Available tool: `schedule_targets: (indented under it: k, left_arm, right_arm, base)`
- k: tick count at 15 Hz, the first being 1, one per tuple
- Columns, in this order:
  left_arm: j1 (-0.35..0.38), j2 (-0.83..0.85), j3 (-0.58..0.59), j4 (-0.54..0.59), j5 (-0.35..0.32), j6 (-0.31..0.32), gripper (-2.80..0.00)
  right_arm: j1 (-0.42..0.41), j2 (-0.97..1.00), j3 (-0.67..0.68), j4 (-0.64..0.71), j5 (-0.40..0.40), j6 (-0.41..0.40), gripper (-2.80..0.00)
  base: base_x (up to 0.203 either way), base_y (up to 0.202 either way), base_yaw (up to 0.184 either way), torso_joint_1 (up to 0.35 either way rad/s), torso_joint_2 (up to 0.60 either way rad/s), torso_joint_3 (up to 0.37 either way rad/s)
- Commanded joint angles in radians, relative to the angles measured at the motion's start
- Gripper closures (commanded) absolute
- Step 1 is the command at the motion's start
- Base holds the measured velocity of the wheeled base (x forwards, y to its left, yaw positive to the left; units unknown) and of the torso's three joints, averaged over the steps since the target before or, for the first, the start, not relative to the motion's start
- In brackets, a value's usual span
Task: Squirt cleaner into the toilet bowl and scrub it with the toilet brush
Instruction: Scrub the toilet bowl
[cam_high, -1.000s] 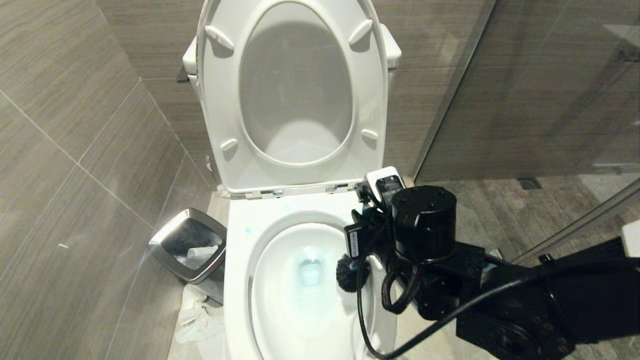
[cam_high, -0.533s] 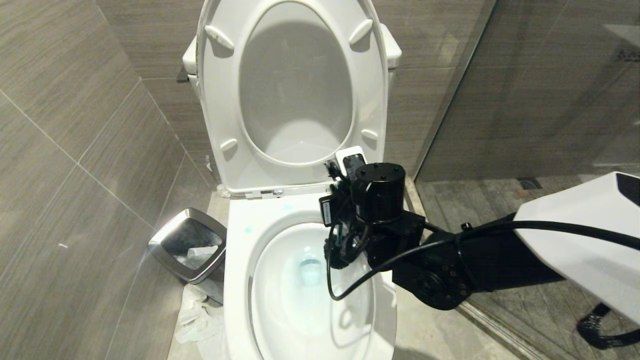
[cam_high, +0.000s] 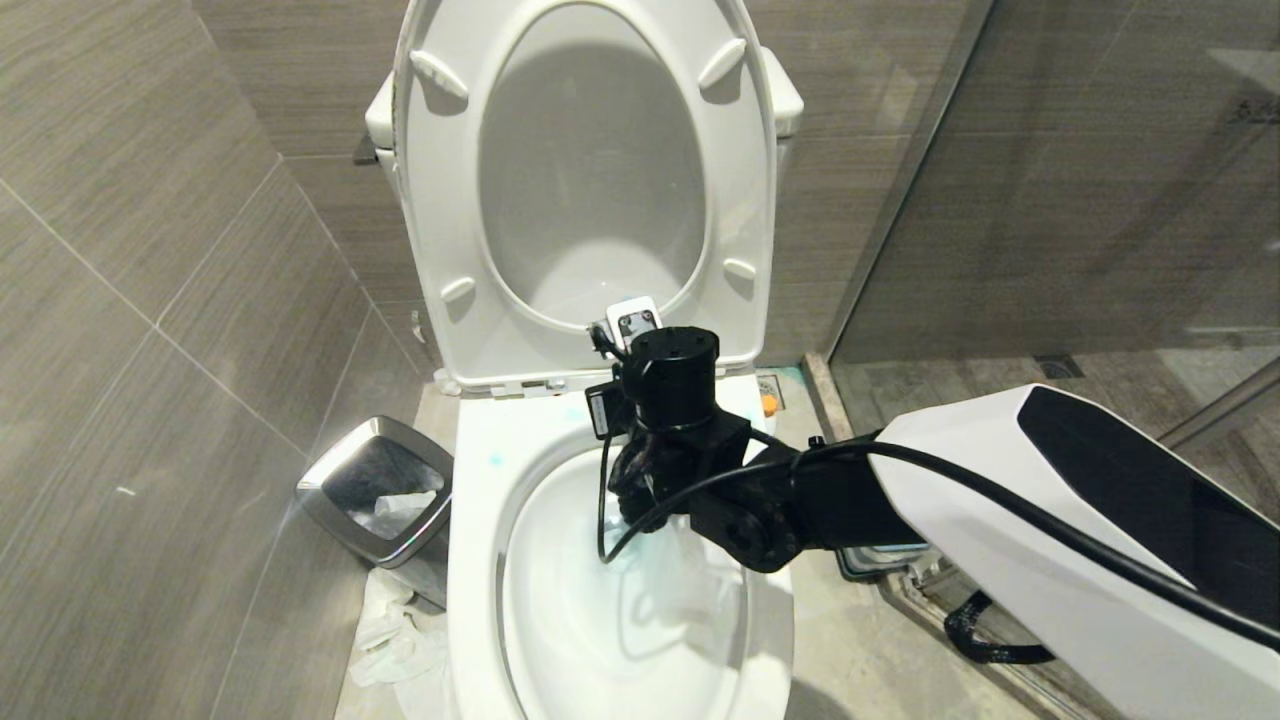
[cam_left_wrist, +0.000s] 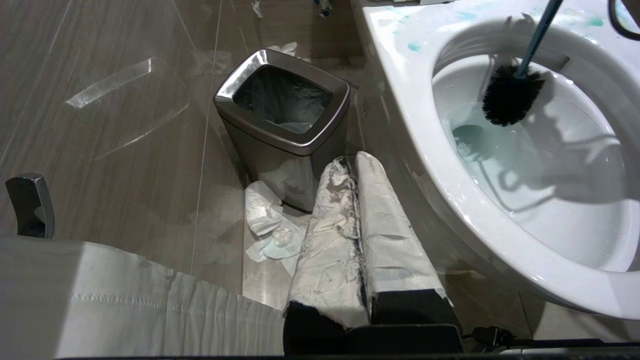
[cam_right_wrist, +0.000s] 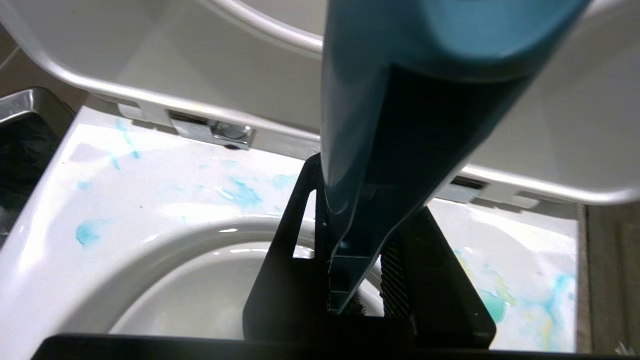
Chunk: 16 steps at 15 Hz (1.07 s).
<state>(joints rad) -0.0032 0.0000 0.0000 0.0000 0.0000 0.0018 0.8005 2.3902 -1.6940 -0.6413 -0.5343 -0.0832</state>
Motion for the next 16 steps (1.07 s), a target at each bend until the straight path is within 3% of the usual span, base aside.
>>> schedule_targets:
  k: [1,5,11,13,16]
  left_arm:
    - [0.0,0.0,0.0,0.0,0.0,0.0,0.0]
    - [0.0,0.0,0.0,0.0,0.0,0.0,0.0]
    - [0.0,0.0,0.0,0.0,0.0,0.0,0.0]
    - [-0.001,0.0,0.0,0.0,0.0,0.0,0.0]
    - [0.0,0.0,0.0,0.001,0.0,0.0,0.0]
  right_arm:
    - [0.018,0.067,-0.092,0.02,-0.003,-0.001,0.0]
    - [0.075,0.125,-0.211,0.071,0.001,-0.001,0.0]
    - [0.195,0.142,-0.203,0.077,-0.002,0.001,0.0]
    - [0.22,0.115,-0.136,0.069,-0.005,0.005,0.0]
    - [0.261,0.023,0.074,0.02,-0.006,0.019,0.0]
  base:
    - [0.0,0.0,0.0,0.0,0.0,0.0]
    - [0.0,0.0,0.0,0.0,0.0,0.0]
    - [0.0,0.0,0.0,0.0,0.0,0.0]
    - [0.0,0.0,0.0,0.0,0.0,0.0]
    - [0.0,0.0,0.0,0.0,0.0,0.0]
